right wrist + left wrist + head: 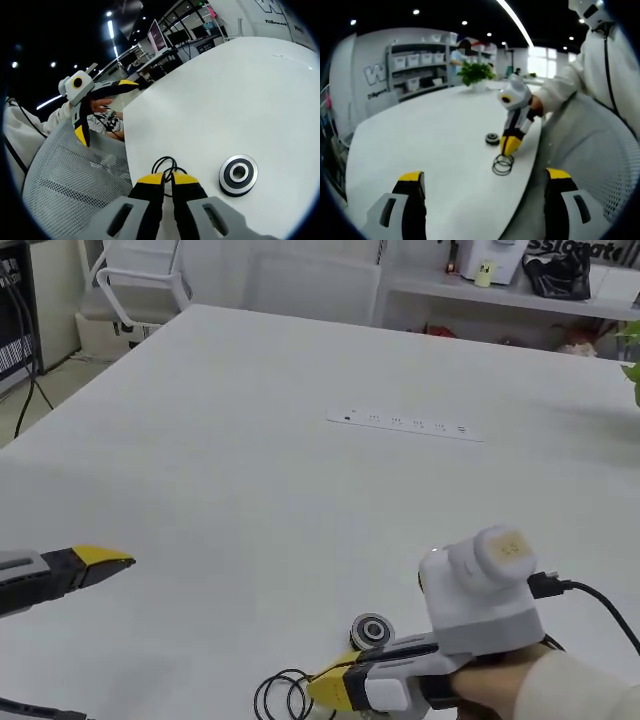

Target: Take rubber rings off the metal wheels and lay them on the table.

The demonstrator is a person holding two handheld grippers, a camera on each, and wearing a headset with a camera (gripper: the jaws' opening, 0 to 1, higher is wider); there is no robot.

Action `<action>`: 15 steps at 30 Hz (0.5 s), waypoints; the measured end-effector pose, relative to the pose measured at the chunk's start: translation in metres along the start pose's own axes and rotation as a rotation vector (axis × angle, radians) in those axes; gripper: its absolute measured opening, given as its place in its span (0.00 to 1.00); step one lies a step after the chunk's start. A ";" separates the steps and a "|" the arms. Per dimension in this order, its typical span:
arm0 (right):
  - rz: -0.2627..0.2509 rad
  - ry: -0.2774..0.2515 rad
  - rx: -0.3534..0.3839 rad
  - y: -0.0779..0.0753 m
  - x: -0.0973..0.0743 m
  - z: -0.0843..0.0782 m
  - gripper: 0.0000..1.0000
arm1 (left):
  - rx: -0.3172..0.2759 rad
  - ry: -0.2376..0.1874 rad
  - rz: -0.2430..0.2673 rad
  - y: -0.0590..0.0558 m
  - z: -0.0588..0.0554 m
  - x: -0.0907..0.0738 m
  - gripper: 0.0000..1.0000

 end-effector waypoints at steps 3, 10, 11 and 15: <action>-0.005 0.019 -0.043 0.001 0.001 0.000 0.05 | 0.001 -0.005 0.000 0.000 0.001 0.000 1.00; -0.013 0.046 -0.102 0.001 0.000 0.001 0.07 | 0.003 -0.007 0.005 0.000 0.002 -0.002 1.00; -0.016 0.049 -0.109 0.001 0.000 0.001 0.08 | 0.003 -0.007 0.005 0.000 0.002 -0.002 1.00; -0.019 0.055 -0.124 0.001 0.000 0.001 0.11 | 0.002 -0.008 0.006 0.000 0.002 -0.002 1.00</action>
Point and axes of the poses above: the centre of the closed fingertips' face, and the gripper's own axes: x roughly forward along the fingers, y roughly to its left, z roughly out of its top, the point moved 9 cm from there along -x, roughly backward along the fingers, and after that the axes turned 12 degrees about -x, right-handed, at the moved point
